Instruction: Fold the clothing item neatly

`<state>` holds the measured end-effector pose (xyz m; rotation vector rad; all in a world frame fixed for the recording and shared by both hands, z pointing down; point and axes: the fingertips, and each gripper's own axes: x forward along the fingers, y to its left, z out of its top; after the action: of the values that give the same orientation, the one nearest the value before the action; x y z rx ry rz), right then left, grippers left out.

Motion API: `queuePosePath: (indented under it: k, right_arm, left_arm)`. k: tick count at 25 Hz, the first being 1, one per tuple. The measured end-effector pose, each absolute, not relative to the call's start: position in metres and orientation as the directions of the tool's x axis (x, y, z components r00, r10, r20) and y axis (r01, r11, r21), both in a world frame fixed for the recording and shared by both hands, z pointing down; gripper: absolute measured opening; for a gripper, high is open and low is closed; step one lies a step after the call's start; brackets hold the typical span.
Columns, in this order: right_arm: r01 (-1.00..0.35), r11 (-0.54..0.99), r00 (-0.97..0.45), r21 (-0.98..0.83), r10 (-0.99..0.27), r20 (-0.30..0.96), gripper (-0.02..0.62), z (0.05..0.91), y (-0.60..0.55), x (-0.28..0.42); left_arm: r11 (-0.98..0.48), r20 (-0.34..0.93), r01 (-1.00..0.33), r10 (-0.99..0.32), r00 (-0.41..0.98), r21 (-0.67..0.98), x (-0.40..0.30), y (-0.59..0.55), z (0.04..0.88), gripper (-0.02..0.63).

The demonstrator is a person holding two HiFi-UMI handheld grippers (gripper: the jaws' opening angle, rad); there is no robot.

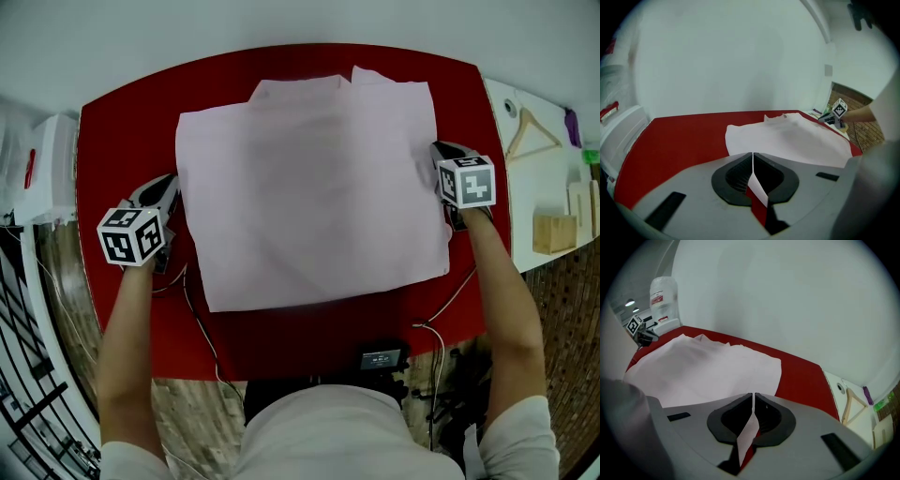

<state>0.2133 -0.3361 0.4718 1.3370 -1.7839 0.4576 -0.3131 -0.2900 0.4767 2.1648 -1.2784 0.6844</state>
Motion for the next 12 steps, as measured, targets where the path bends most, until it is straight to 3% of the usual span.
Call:
queuePosePath:
  k: [12]
  right_arm:
    - [-0.9,0.397,-0.111,0.181,-0.609,0.785,0.02,0.468,-0.292,0.19]
  left_arm:
    - [-0.478,0.619,-0.852,-0.608,0.497,0.215,-0.283,-0.245,0.461,0.008]
